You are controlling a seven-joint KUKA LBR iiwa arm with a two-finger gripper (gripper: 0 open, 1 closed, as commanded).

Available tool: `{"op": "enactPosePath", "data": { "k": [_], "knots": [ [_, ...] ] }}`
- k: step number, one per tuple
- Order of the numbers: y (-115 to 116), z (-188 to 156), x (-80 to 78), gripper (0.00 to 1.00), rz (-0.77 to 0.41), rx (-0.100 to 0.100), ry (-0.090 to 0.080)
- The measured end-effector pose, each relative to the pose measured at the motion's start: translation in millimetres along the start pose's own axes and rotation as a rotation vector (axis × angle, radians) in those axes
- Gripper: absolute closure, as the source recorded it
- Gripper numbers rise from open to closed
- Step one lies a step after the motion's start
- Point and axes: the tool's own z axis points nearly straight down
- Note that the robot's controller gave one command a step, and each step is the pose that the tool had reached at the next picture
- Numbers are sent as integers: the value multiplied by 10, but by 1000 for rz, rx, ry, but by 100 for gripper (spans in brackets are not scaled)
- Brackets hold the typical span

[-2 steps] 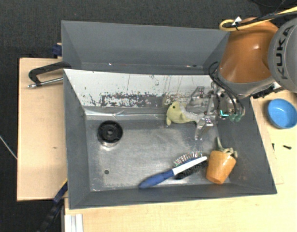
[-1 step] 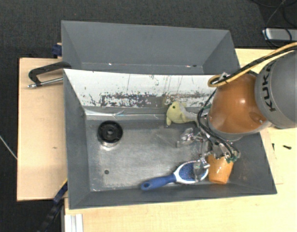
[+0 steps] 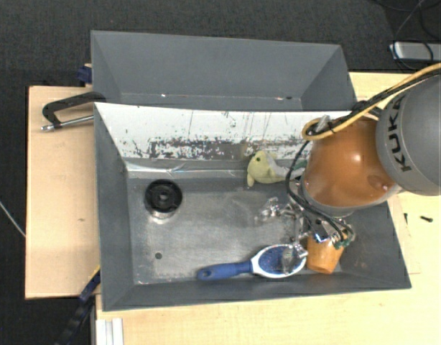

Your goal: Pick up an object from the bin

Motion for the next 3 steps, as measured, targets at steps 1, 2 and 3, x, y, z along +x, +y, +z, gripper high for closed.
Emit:
{"op": "enactPosePath", "data": {
  "k": [1, 2, 3],
  "knots": [
    [-99, -78, 37, 0, -200, 1, -4],
    [-117, 251, 18, 0, -353, 4, 11],
    [-127, 213, 5, 0, -351, 2, 4]
  ]
}}
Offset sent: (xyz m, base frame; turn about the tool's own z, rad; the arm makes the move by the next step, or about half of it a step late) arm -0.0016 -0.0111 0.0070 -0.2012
